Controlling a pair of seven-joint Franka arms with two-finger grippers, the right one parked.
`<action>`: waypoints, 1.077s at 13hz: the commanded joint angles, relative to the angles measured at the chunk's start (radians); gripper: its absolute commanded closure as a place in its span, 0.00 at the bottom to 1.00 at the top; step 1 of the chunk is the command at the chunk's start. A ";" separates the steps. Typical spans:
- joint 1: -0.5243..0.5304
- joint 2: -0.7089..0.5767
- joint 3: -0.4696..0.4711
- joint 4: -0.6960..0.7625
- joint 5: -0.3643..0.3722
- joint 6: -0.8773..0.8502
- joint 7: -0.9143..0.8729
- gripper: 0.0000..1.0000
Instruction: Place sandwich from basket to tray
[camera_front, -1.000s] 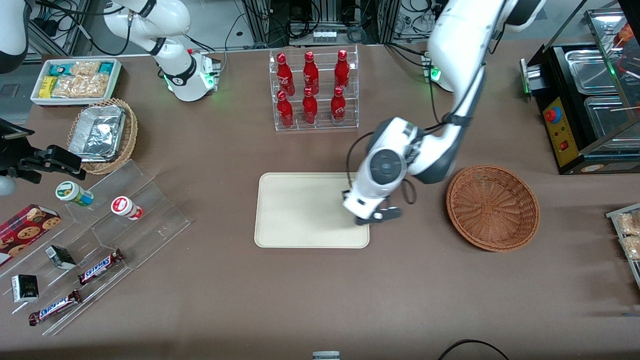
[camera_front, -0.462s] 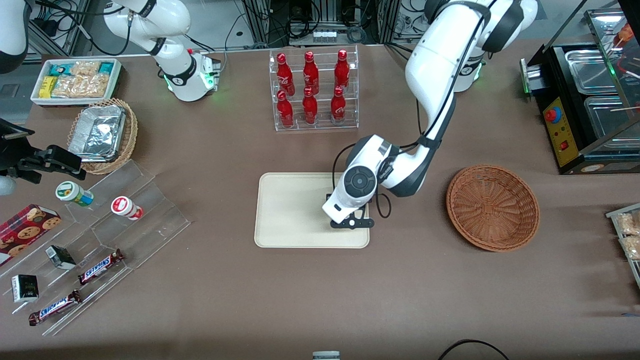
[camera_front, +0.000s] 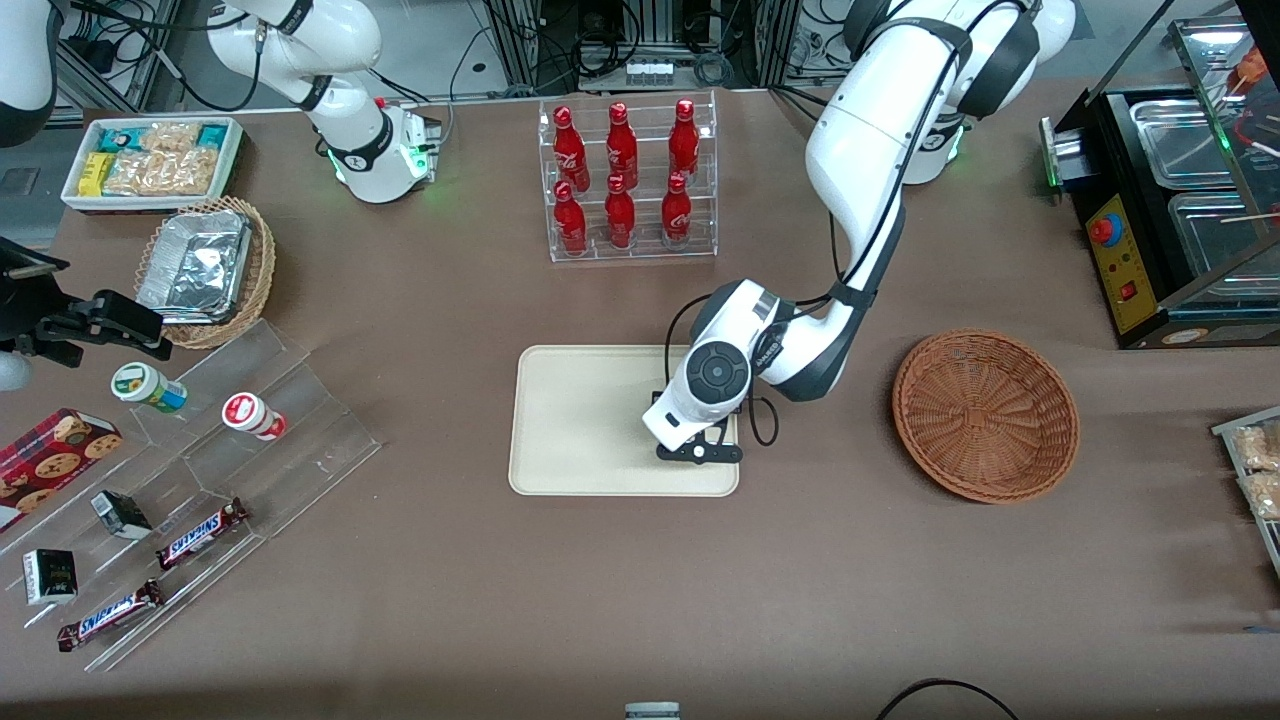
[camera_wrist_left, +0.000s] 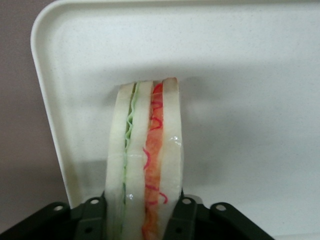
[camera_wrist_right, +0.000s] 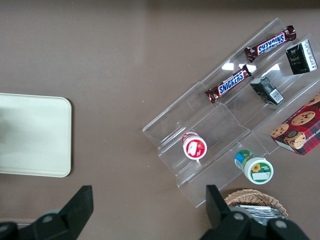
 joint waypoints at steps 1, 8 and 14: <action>0.002 -0.009 0.006 0.029 -0.002 -0.016 0.003 0.14; 0.151 -0.328 0.022 0.016 0.009 -0.292 0.008 0.00; 0.177 -0.481 0.208 0.012 0.101 -0.467 0.055 0.00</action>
